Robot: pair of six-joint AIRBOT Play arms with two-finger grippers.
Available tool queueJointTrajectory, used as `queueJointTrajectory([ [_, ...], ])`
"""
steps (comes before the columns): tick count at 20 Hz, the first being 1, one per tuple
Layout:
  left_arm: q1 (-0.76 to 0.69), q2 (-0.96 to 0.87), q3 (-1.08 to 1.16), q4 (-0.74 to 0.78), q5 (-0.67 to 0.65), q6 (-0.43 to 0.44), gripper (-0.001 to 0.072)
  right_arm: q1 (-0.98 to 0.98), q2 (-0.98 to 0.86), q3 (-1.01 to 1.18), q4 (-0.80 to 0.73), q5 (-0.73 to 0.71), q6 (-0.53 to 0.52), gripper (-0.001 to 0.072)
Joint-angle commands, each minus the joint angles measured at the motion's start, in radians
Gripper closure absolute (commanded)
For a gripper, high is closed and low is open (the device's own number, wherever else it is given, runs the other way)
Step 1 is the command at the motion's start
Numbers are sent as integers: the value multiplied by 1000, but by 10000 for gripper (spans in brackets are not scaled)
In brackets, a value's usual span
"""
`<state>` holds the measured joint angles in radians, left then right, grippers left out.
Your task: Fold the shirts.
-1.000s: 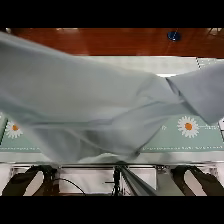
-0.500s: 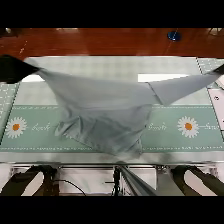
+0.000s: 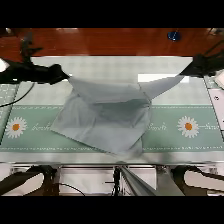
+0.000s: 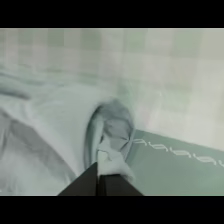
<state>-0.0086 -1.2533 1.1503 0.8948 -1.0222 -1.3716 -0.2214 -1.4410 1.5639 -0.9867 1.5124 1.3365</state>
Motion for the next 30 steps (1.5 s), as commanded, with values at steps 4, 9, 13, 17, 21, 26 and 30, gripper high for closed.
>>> queueJointTrajectory([
  [4, -13, -142, -5, -42, 56, 53, 680, 119, -116, -4, -67, -262, -36, 695],
  [9, 24, -145, -5, -41, 137, 55, 679, 102, -116, -4, -114, -387, -4, 695],
  [13, 56, -145, -5, -39, 167, 67, 679, 97, -116, -4, -176, -390, 5, 695],
  [17, 40, -149, -5, -42, 170, 104, 679, 119, -116, -4, -173, -366, -14, 695],
  [21, 6, -175, -5, -42, 169, 108, 679, 119, -116, -4, -165, -360, -14, 695],
  [26, -2, -205, -5, -42, 169, 130, 522, 118, -116, -4, -168, -347, -14, 695],
  [30, 25, -202, 81, -47, 15, 154, 358, 119, -115, -4, -169, -347, -34, 696],
])
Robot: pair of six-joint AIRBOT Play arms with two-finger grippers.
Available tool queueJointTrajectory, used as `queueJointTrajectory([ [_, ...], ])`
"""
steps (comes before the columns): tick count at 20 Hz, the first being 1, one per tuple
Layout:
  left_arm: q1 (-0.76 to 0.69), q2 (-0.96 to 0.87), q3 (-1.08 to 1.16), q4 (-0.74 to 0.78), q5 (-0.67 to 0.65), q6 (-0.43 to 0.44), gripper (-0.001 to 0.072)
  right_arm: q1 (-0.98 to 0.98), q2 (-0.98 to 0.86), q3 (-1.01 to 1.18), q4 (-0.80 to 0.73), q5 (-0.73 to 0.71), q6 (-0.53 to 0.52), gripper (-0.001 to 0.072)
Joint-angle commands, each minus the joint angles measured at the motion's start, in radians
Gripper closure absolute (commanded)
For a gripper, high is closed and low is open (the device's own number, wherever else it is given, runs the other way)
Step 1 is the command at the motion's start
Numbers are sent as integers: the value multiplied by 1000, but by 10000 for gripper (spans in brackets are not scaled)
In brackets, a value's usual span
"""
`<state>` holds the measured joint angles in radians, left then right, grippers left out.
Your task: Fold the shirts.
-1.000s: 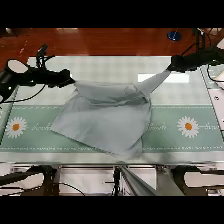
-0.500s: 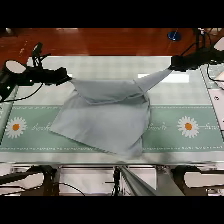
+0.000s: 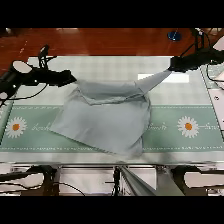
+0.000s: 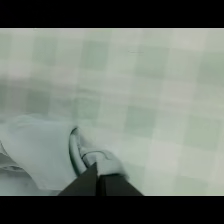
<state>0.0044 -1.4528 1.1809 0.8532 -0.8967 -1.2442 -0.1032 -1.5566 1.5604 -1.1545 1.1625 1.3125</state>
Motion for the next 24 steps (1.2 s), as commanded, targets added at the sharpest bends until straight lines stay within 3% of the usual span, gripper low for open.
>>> queueJointTrajectory([
  [1, 12, -3, 95, -21, -216, 85, 251, 0, 0, 0, -1, 3, -13, 696],
  [2, 6, -3, 132, -32, -317, 100, 218, 0, 0, 0, -1, 3, -15, 695],
  [4, -26, -2, 181, -54, -505, 99, 219, 0, 0, 0, -1, 3, -17, 695],
  [6, -77, 0, 185, -43, -581, 99, 219, 0, 0, 0, 0, 9, -16, 695],
  [18, -523, -16, 185, -1, -615, 55, 219, 0, 0, 0, -8, 47, -21, 696],
  [19, -569, -26, 185, 26, -614, 55, 183, 0, 0, 0, -7, 47, -21, 695],
  [20, -611, -37, 184, 54, -614, 54, 98, 0, 0, 0, -7, 47, -21, 695],
  [24, -729, -96, 185, 93, -582, 54, 79, 0, 0, 0, -7, 58, -23, 695],
])
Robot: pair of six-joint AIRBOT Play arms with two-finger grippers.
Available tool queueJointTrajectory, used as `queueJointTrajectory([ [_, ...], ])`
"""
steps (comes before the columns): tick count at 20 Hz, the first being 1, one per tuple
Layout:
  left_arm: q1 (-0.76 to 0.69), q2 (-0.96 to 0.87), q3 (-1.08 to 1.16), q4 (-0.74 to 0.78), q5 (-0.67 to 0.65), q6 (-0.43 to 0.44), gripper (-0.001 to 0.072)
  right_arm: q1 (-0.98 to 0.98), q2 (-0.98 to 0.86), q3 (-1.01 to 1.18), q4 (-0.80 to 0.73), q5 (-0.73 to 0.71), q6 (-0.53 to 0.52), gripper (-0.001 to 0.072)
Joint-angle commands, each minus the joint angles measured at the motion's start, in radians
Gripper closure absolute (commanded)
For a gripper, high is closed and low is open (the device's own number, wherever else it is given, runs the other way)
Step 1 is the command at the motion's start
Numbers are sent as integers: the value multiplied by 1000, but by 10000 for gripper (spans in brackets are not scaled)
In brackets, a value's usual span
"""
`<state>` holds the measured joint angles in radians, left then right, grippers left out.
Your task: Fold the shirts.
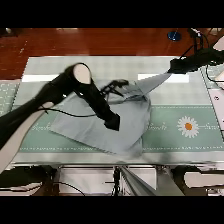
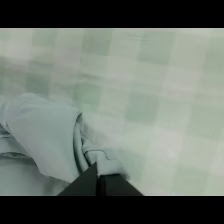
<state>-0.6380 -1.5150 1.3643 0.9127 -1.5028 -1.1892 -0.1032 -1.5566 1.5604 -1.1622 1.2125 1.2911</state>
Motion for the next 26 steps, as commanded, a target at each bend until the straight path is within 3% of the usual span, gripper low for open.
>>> queueJointTrajectory([
  [1, -102, -47, 1, 33, 41, -1, 79, 0, 0, 0, 0, 10, -6, 695],
  [3, -130, -68, 1, 31, 82, -1, 67, 0, 0, 0, 0, 10, -14, 695],
  [4, -144, -76, 1, 31, 93, 0, 8, 0, 0, 0, 0, 9, -14, 696],
  [7, -192, -106, 1, 31, 145, 0, -13, 0, 0, 0, 0, 2, -14, 695],
  [15, -285, -223, 2, 31, 203, 2, -13, 0, 0, 0, 1, 8, -14, 695],
  [26, -287, -267, 2, 66, 220, 16, -13, 0, 0, 0, 13, 11, -14, 695],
])
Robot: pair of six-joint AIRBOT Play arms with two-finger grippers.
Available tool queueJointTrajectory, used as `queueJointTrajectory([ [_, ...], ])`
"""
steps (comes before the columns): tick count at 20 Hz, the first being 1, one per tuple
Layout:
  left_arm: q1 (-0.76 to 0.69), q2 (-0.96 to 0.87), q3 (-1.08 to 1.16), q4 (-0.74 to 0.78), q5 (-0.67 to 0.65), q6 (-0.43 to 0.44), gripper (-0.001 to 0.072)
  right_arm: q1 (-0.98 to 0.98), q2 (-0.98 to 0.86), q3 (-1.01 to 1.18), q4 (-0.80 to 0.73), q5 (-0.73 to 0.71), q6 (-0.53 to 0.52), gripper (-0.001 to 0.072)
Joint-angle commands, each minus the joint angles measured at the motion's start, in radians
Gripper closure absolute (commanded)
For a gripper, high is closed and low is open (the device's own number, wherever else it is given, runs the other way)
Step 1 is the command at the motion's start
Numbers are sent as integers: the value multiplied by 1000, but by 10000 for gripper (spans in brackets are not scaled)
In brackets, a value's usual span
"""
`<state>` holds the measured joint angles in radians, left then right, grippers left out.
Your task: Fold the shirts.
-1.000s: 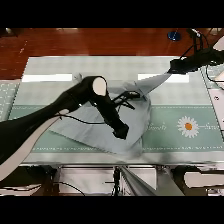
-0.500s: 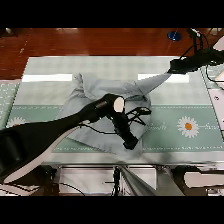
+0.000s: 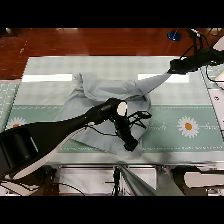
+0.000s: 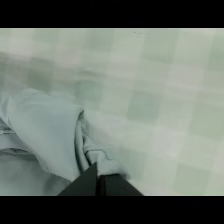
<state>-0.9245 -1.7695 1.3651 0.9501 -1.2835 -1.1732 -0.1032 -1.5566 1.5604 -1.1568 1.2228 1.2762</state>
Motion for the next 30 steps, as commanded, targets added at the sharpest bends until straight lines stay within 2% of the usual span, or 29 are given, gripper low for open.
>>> queueJointTrajectory([
  [1, 0, -21, 1, 43, -2, -2, -13, 0, 0, 0, 11, 0, 0, 696],
  [3, -1, -35, 1, 46, -11, -16, -13, 0, 0, 0, 29, 0, -8, 695],
  [4, -1, -38, 1, 46, -10, -35, 45, 0, 0, 0, 34, 0, -11, 695],
  [5, -1, -38, 1, 45, -10, -36, 134, 0, 0, 0, 38, 0, -16, 695],
  [6, -1, -39, 1, 45, -10, -35, 176, 0, 0, 0, 40, -3, -21, 695],
  [7, 0, -40, 1, 46, -9, -35, 180, 0, 0, 0, 40, -4, -22, 696],
  [9, -1, -49, 1, 46, -10, -37, 333, 0, 0, 0, 42, -3, -22, 695],
  [10, -1, -55, 1, 46, -10, -55, 344, 0, 0, 0, 44, -3, -23, 696],
  [11, -1, -63, 1, 46, -13, -72, 465, 0, 0, 0, 49, -4, -26, 696],
  [12, 0, -70, 1, 46, -21, -73, 638, 0, 0, 0, 50, -4, -26, 695],
  [13, -1, -76, 1, 46, -26, -73, 676, 0, 0, 0, 52, -4, -26, 695],
  [18, 4, -63, 3, 71, -40, -74, 680, 0, 0, 0, 52, -4, -33, 695],
  [21, 17, -23, 69, 180, -96, -97, 681, 0, 3, 1, 53, -9, -40, 696],
  [23, 36, 34, 148, 282, -126, -124, 681, 0, 24, 1, 56, -45, -42, 696],
  [30, 180, 330, 450, 467, -151, -213, 680, 0, 200, 79, 48, -182, -52, 696],
])
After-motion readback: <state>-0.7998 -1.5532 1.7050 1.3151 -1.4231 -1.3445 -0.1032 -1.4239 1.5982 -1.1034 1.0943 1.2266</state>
